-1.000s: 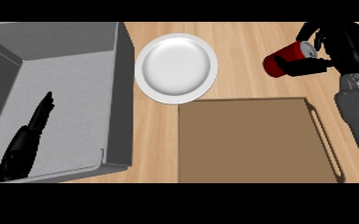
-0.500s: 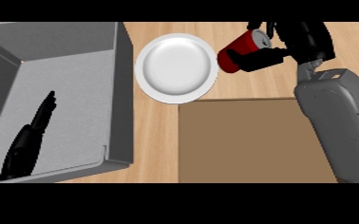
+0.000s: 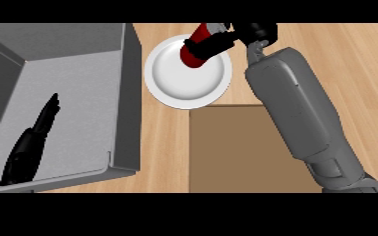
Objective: Pick the can from the tray and place it in the plate
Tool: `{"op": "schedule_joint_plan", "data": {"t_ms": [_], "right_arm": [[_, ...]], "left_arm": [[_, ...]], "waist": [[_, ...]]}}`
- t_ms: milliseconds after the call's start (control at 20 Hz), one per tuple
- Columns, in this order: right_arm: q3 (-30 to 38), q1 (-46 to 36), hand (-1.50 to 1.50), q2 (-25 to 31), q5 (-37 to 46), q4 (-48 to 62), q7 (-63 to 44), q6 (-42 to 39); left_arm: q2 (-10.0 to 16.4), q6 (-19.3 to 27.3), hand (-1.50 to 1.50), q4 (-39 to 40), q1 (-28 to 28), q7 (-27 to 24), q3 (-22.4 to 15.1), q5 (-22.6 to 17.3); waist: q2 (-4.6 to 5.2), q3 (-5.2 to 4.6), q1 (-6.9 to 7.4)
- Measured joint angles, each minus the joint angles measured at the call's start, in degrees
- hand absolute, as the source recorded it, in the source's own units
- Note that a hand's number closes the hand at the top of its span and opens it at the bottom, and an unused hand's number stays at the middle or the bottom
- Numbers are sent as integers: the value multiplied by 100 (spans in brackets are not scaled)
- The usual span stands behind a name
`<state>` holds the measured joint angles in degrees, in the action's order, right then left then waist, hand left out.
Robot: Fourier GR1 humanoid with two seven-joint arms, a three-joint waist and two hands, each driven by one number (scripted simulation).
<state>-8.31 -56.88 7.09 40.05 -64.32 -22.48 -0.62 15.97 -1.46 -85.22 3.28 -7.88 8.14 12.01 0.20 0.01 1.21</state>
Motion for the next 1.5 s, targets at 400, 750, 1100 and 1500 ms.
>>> {"op": "schedule_joint_plan", "data": {"t_ms": [400,750,1100,1500], "right_arm": [[-27,-855,150,-587,-27,2076,190,456],[-152,-1019,-150,-686,-885,3268,521,1117],[-334,-1113,-150,-705,-1626,4113,593,1828],[155,-1164,-150,-707,-2353,4126,1284,2990]], "left_arm": [[-32,-30,0,44,-50,-42,-23,65],[-98,-82,0,-20,-209,15,-157,127],[-121,-126,0,51,-331,51,-188,146],[-73,-157,0,53,-233,7,-88,112]], "waist": [[31,2,99],[84,0,289],[111,-1,383],[89,5,287]]}}
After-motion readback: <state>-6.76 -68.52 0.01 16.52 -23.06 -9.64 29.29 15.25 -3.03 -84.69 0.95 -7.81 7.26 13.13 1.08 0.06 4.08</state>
